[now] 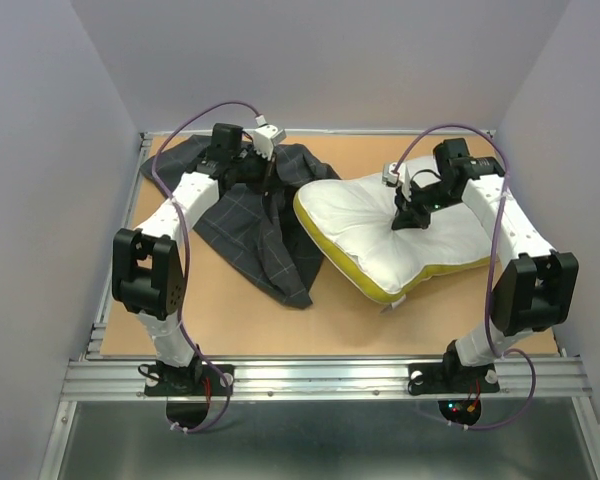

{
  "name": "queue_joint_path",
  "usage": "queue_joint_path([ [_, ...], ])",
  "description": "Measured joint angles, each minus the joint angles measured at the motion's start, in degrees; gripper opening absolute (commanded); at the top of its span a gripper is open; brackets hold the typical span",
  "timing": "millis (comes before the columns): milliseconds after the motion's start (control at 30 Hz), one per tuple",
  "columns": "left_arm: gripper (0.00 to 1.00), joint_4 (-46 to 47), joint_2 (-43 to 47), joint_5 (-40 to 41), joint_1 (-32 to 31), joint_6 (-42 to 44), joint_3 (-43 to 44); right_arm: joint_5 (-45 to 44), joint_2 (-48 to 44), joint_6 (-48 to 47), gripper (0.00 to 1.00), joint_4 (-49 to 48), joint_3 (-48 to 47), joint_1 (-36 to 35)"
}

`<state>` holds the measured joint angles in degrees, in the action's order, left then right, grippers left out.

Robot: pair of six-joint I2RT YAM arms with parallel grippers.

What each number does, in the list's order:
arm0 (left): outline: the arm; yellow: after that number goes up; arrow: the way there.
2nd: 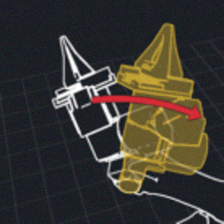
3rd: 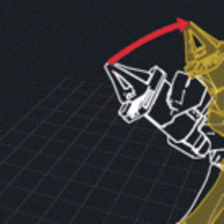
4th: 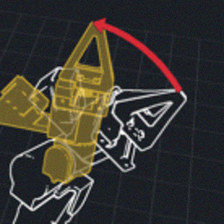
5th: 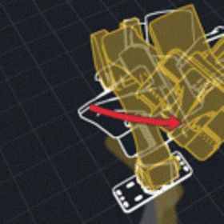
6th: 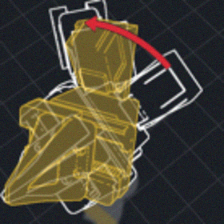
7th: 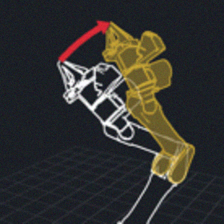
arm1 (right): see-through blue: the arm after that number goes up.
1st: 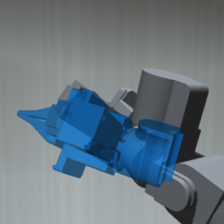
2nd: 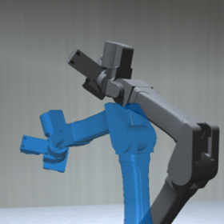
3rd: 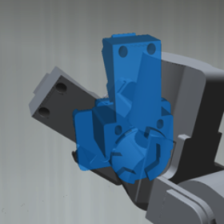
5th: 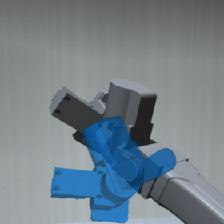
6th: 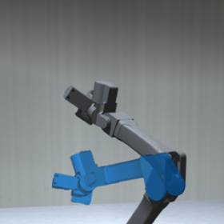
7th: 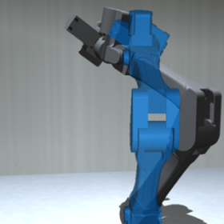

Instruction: Put the pillow into the pillowcase

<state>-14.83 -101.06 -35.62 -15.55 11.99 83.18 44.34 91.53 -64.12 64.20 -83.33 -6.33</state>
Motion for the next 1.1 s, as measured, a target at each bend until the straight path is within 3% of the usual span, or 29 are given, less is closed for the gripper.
queue_joint_path([
  [367,0.00,-2.75,0.20,-1.70,-7.23,1.11,6.25,-3.02,1.22,5.20,0.01,-4.35,2.12,-7.15],
  [633,0.00,-5.66,0.20,-1.73,-7.23,4.26,6.12,-7.52,14.43,13.90,0.01,-11.08,-3.54,-8.63],
  [833,0.00,-6.84,0.31,-1.90,-7.26,6.58,2.38,-10.86,18.23,28.79,0.00,-18.01,-10.84,-8.63],
  [967,0.00,-7.63,0.31,-2.14,-7.28,8.07,1.88,-11.91,16.85,44.63,0.01,-26.71,-11.21,-8.70],
  [1000,0.04,-7.67,0.31,-2.34,-7.28,8.33,2.03,-12.63,16.35,48.11,0.01,-29.11,-10.67,-8.76],
  [1033,0.23,-7.65,0.31,-2.56,-7.28,8.57,2.21,-13.31,15.91,51.23,0.01,-31.17,-10.01,-8.85],
  [1100,0.44,-7.76,0.31,-2.56,-7.30,8.22,2.69,-15.30,15.02,56.76,0.01,-36.39,-7.58,-9.35],
])
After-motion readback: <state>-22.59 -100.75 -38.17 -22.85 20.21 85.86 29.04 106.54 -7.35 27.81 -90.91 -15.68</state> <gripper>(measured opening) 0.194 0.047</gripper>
